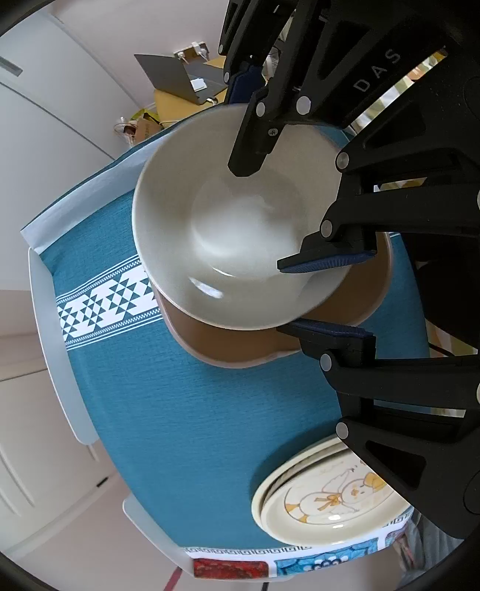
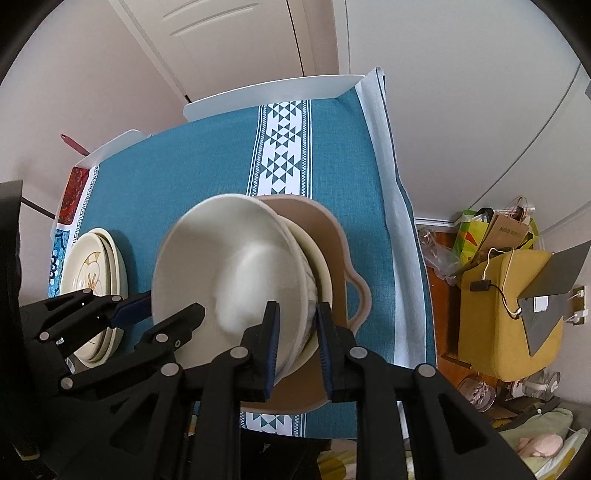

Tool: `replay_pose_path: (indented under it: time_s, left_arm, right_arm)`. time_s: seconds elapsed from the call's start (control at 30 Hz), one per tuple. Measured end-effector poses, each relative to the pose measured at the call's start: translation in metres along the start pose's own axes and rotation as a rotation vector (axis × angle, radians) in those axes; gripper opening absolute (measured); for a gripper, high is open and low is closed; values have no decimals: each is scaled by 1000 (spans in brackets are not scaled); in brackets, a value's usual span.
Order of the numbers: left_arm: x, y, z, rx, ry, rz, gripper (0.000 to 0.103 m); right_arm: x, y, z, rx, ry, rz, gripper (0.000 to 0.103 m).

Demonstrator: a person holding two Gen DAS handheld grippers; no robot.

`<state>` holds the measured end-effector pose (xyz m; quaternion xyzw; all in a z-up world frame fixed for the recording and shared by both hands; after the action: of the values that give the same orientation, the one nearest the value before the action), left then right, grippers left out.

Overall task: Organize plates and bowls
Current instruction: 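Grasp the rim of the beige basin holding the bowls with both grippers, then lift the beige basin with the nested bowls using both grippers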

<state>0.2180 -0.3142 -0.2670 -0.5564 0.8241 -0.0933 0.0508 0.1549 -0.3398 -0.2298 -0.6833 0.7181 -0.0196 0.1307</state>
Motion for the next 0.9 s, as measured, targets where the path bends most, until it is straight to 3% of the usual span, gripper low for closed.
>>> replay_pose_path:
  time_s: [0.33,0.57,0.6,0.67,0.7,0.73,0.8,0.9]
  left_arm:
    - [-3,-3,-8,0,27,-10,23]
    - [-37,-3,-85,196,101,-69,23]
    - [-44,0,-98,232,93,-78,24]
    - [-51,3,-109,268,51,-73,39]
    - [-53,5,-112,280,24,-64,78]
    - [-55,8,-113,299,-8,-54,102]
    - [-56,16,-115,342,-57,-24,103]
    - [-53,20,-97,262,-88,34,103]
  right_arm:
    - [6,0,-2,-7,-35,23,19]
    - [29,1,-66,147,-170,23,19]
    - [31,2,-74,168,-180,14,25]
    - [35,5,-89,209,-186,-8,60]
    - [38,9,-96,233,-177,-24,92]
    - [39,11,-99,246,-172,-34,99]
    - [41,16,-102,252,-154,-60,99]
    - [41,21,-89,169,-78,-117,99]
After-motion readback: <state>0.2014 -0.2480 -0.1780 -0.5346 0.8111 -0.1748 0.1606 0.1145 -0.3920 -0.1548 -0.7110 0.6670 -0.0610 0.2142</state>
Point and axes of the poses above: each gripper's, at about its wrist camera, not at the fingertips, and z roughly the way its jaws point, x to its right, y to its underside, the point moved 1 cm from there along z, roughly the way its jaws point, and after that the axes turned 1 degree about -x, right-handed, at the moved point
